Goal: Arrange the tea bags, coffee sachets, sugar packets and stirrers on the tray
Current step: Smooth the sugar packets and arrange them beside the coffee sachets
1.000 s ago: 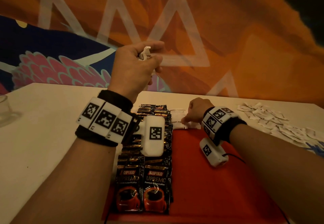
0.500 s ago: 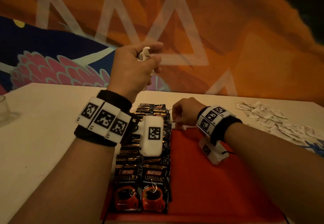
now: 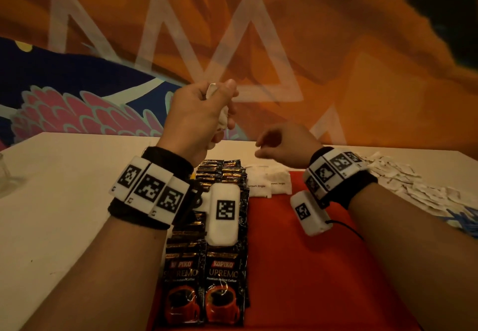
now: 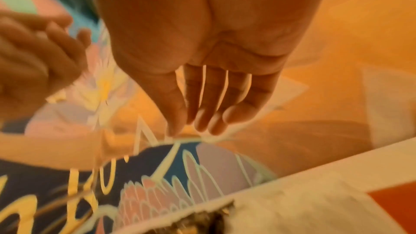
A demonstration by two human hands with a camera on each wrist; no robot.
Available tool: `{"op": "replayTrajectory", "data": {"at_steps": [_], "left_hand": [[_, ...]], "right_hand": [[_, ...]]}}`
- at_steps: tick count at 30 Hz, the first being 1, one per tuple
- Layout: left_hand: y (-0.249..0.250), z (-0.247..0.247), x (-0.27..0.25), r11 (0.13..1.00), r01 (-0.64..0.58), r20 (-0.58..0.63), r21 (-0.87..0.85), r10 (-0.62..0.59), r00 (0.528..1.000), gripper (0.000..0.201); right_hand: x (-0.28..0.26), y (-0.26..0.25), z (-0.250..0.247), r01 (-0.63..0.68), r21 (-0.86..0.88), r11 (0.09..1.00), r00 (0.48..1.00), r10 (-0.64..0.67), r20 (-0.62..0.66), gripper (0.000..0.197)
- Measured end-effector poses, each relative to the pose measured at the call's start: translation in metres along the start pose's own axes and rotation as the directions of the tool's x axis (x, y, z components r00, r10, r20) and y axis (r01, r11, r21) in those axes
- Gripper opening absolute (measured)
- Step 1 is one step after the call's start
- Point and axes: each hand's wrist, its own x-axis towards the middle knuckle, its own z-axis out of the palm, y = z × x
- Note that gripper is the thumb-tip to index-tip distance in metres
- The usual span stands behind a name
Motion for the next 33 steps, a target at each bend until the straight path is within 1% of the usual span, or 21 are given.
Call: {"op": "replayTrajectory", "data": {"at_steps": [3,5,6,8,10,13,15,18,20,23,25,26,28,29,30,32,33], "left_hand": [[0.0,0.006,-0.004,0.988,0.113,0.089,-0.104,-0.104,0.991,0.033],[0.001,0.01,-0.007,0.975,0.172,0.155,-0.142,-0.15,0.976,0.038],[0.001,0.012,-0.009,0.971,0.189,0.184,-0.143,-0.162,0.969,0.042],[0.002,0.015,-0.012,0.971,0.205,0.244,-0.127,-0.17,0.955,0.049],[0.003,0.018,-0.015,0.973,0.211,0.291,-0.095,-0.176,0.94,0.057],[0.003,0.021,-0.018,0.97,0.236,0.313,-0.055,-0.208,0.927,0.073],[0.002,0.024,-0.019,0.966,0.25,0.332,-0.06,-0.217,0.918,0.08],[0.0,0.026,-0.019,0.963,0.263,0.366,-0.063,-0.223,0.904,0.077],[-0.001,0.026,-0.018,0.961,0.265,0.379,-0.075,-0.218,0.899,0.075],[-0.003,0.026,-0.017,0.972,0.231,0.382,-0.045,-0.197,0.903,0.073],[-0.005,0.026,-0.017,0.982,0.189,0.35,-0.018,-0.171,0.921,0.067],[-0.006,0.026,-0.016,0.988,0.152,0.331,0.0,-0.144,0.933,0.062],[-0.009,0.026,-0.017,0.997,0.062,0.291,0.05,-0.074,0.954,0.05],[-0.01,0.026,-0.017,0.998,0.031,0.269,0.061,-0.047,0.962,0.042],[-0.011,0.026,-0.016,0.998,0.017,0.246,0.059,-0.031,0.969,0.034],[-0.012,0.024,-0.015,1.0,0.017,0.213,0.024,-0.022,0.977,0.023],[-0.011,0.023,-0.015,1.0,0.015,0.205,0.007,-0.016,0.979,0.021]], "right_hand": [[-0.012,-0.013,-0.012,0.072,0.204,0.976,0.981,-0.032,-0.192,0.008],[-0.023,-0.025,-0.016,0.161,0.36,0.919,0.956,-0.054,-0.288,0.008],[-0.029,-0.031,-0.017,0.202,0.426,0.882,0.947,-0.065,-0.314,0.008],[-0.041,-0.042,-0.02,0.258,0.526,0.811,0.943,-0.092,-0.32,0.011],[-0.05,-0.049,-0.022,0.279,0.586,0.761,0.95,-0.129,-0.285,0.014],[-0.054,-0.049,-0.023,0.258,0.621,0.74,0.964,-0.156,-0.215,0.012],[-0.054,-0.047,-0.021,0.228,0.672,0.705,0.972,-0.131,-0.193,0.01],[-0.054,-0.046,-0.02,0.173,0.761,0.625,0.983,-0.063,-0.172,0.009],[-0.054,-0.047,-0.02,0.173,0.78,0.601,0.981,-0.036,-0.189,0.008],[-0.053,-0.045,-0.022,0.216,0.766,0.606,0.953,0.041,-0.301,0.013],[-0.052,-0.043,-0.025,0.231,0.77,0.595,0.933,0.09,-0.349,0.015],[-0.052,-0.042,-0.026,0.238,0.754,0.612,0.925,0.094,-0.368,0.015],[-0.052,-0.04,-0.027,0.248,0.678,0.692,0.913,0.067,-0.403,0.013],[-0.053,-0.04,-0.027,0.251,0.655,0.713,0.914,0.05,-0.404,0.013],[-0.053,-0.041,-0.027,0.253,0.661,0.706,0.919,0.036,-0.391,0.013],[-0.054,-0.041,-0.027,0.246,0.731,0.636,0.941,0.026,-0.339,0.015],[-0.054,-0.041,-0.028,0.225,0.766,0.603,0.953,0.028,-0.302,0.017]]}}
